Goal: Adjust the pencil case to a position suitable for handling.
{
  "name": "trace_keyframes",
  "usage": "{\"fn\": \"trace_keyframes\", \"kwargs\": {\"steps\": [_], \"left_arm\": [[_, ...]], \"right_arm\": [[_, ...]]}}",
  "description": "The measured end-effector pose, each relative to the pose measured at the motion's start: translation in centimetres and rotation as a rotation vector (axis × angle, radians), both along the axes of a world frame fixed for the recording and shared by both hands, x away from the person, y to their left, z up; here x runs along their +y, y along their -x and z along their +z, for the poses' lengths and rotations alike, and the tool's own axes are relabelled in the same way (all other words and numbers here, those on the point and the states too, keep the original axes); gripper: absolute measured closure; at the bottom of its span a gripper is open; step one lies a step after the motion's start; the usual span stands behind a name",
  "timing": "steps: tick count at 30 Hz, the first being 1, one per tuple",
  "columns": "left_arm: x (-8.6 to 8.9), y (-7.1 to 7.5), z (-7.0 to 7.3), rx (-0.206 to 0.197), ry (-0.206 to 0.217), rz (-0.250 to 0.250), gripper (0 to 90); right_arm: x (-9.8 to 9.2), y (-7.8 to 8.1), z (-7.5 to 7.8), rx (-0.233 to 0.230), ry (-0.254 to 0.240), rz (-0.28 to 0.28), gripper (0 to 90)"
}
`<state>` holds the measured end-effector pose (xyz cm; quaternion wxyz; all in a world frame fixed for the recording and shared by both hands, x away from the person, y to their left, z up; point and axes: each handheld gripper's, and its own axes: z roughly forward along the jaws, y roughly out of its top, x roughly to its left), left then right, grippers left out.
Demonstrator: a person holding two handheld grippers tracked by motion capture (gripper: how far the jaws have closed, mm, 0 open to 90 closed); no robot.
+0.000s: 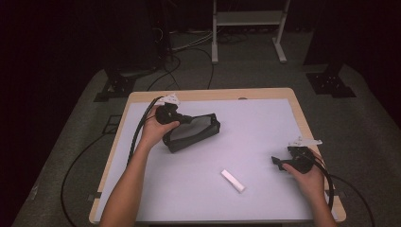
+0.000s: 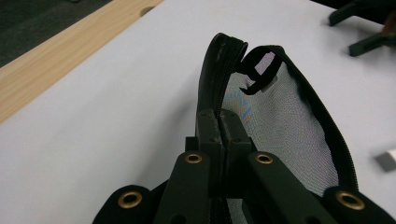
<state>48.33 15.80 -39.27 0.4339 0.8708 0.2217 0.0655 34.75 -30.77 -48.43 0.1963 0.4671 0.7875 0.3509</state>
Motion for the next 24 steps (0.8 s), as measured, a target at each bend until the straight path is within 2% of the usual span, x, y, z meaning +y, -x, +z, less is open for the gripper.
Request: {"fn": "trace_keyframes", "kwargs": {"steps": [2, 9, 11, 20, 24], "left_arm": [[-0.1, 0.4, 0.3, 0.008, 0.006, -0.032, 89.1], [-0.6, 1.1, 0.7, 0.012, -0.002, -0.087, 89.0], [-1.0, 1.5, 0.8, 0.017, -0.004, -0.116, 89.0], [-2.1, 2.2, 0.8, 0.035, 0.006, -0.188, 89.0], [-2.8, 2.5, 0.4, 0.056, 0.004, -0.230, 89.0]], "right_arm": [[0.0, 0.0, 0.0, 0.000, 0.000, 0.000, 15.2], [0.0, 0.0, 0.0, 0.000, 0.000, 0.000, 15.2], [0.0, 0.0, 0.0, 0.000, 0.000, 0.000, 15.3], [0.0, 0.0, 0.0, 0.000, 0.000, 0.000, 15.3], [0.0, 0.0, 0.0, -0.001, 0.000, 0.001, 15.3]]}}
